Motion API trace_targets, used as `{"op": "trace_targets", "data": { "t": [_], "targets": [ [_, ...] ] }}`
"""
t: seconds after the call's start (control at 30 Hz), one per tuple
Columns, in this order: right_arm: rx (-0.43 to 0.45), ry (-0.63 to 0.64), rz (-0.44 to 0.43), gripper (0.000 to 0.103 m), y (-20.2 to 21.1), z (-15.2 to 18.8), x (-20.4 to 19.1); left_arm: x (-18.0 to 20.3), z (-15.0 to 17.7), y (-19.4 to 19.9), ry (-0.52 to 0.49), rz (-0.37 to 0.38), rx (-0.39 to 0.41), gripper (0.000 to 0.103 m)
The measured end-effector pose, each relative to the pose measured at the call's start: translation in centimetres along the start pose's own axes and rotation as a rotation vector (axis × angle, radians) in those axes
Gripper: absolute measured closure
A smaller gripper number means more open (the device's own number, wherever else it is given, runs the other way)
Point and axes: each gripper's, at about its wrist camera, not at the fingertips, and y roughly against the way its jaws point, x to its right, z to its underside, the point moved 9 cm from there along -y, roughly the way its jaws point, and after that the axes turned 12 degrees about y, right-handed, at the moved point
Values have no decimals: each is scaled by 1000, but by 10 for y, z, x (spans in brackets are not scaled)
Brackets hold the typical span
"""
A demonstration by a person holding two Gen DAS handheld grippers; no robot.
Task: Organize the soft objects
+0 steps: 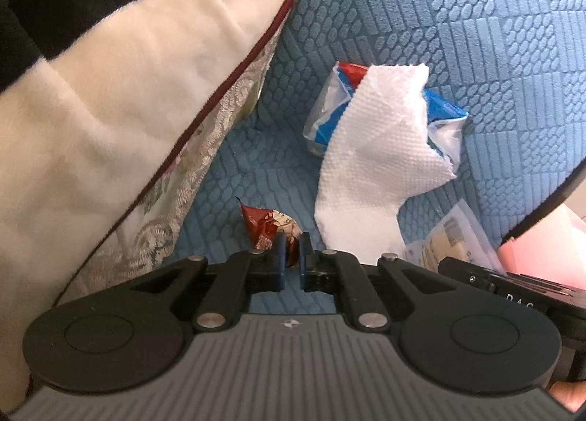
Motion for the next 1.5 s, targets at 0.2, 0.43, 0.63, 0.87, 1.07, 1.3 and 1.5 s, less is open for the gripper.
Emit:
{"op": "trace_targets", "data": {
  "t": [0.2, 0.43, 0.63, 0.87, 1.07, 1.3, 1.5],
  "targets": [
    [-8, -45, -2, 89, 13, 13, 6, 0, 12, 13, -11, 27, -9, 96],
    [-2, -72, -12, 89, 29, 29, -1, -4, 23, 30, -7, 49, -20, 96],
    [-21, -107, -34, 89, 44, 55, -9, -6, 35, 50, -12, 69, -25, 96],
    [-38, -131, -41, 89, 61, 82, -17, -4, 57, 74, -7, 93, -58, 96],
    [-70, -173, -50, 89, 78, 112, -22, 6, 86, 90, -24, 120, -104, 96],
    [-119, -183, -22, 85, 83, 134, -19, 11, 106, 89, -74, 115, -166, 86],
    [-70, -121, -2, 61, 90, 125, -17, -3, 106, 89, -1, 103, -187, 41]
  ]
}}
